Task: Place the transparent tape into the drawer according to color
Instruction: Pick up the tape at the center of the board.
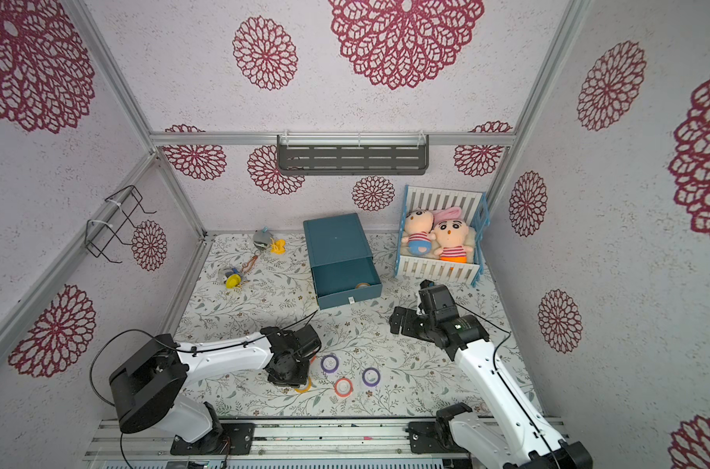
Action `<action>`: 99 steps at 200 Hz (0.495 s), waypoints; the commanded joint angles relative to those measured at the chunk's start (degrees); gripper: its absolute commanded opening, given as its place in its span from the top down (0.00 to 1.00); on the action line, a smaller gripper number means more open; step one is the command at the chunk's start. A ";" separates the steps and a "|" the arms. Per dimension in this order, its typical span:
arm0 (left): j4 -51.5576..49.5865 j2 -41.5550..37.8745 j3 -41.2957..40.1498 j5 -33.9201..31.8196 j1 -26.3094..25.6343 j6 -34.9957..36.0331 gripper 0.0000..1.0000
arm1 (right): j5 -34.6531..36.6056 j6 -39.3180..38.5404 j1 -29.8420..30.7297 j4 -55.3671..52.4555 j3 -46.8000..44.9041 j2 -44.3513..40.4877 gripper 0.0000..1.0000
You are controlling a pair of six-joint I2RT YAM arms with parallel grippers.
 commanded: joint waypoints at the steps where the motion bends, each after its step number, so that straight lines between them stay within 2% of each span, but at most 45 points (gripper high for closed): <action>1: 0.93 -0.19 -0.43 0.60 -1.12 0.63 1.00 | -0.70 -0.32 -0.30 1.83 -0.02 -0.44 0.01; 99: -10.95 -10.13 5.30 -5.60 1.23 2.56 1.00 | -1.48 -0.43 -0.36 3.77 -0.61 0.56 0.01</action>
